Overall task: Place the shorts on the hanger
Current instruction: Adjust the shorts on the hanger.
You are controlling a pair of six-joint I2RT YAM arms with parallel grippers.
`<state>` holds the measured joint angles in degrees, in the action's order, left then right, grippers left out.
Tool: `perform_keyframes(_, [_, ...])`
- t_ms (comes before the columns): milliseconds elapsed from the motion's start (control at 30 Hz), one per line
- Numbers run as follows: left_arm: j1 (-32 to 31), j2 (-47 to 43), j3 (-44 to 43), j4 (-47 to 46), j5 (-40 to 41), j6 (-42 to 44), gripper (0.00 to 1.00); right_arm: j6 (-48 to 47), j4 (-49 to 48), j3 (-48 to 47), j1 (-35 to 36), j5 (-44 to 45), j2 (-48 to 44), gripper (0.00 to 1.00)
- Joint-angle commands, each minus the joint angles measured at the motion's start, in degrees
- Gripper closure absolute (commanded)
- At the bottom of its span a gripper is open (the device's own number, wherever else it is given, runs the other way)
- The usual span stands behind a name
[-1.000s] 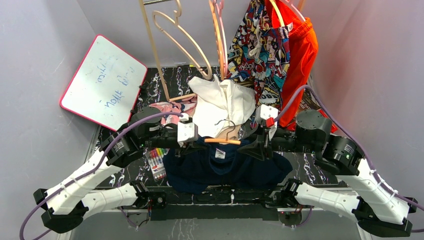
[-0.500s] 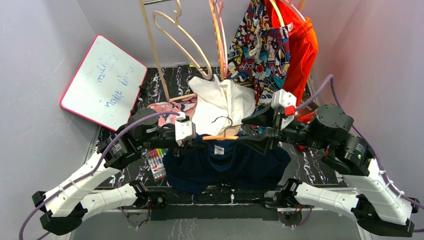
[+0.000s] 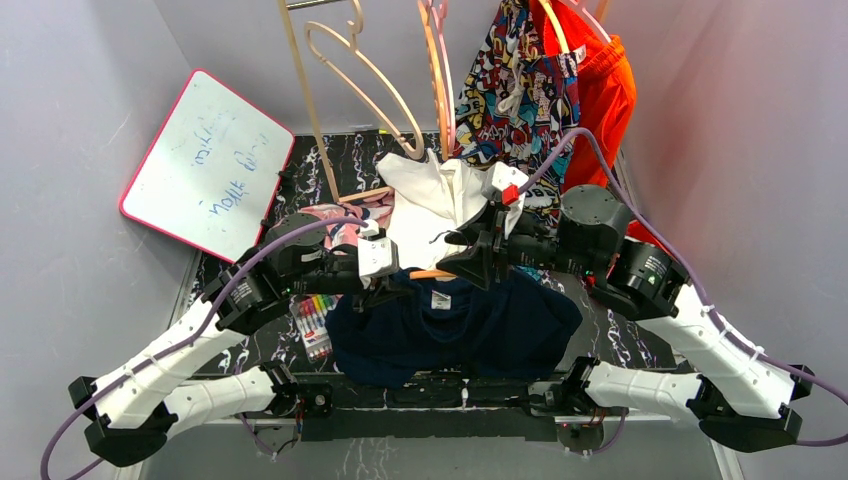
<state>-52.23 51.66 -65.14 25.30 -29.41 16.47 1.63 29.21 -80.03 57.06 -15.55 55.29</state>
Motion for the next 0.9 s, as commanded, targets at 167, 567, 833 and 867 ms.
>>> perform_keyframes(167, [0.12, -1.18, -3.87, -6.14, -1.18, -0.28, 1.0, 1.73, -2.53, -1.04, 0.16, -3.59, 1.13, 0.44])
perform_keyframes(567, [0.16, -3.21, -2.79, -6.75, 0.32, 0.73, 1.0, 3.29, 1.77, -2.23, 0.1, -6.37, 2.72, 0.8])
perform_keyframes(833, [0.17, -3.37, -2.52, -6.06, 2.51, -0.18, 0.51, 3.94, -6.73, 2.39, 0.13, -2.26, -3.02, 1.0])
perform_keyframes(867, [0.17, -3.45, -2.33, -5.73, 2.45, -0.28, 0.43, 3.69, -7.88, 2.79, 0.14, -1.53, -3.98, 1.0])
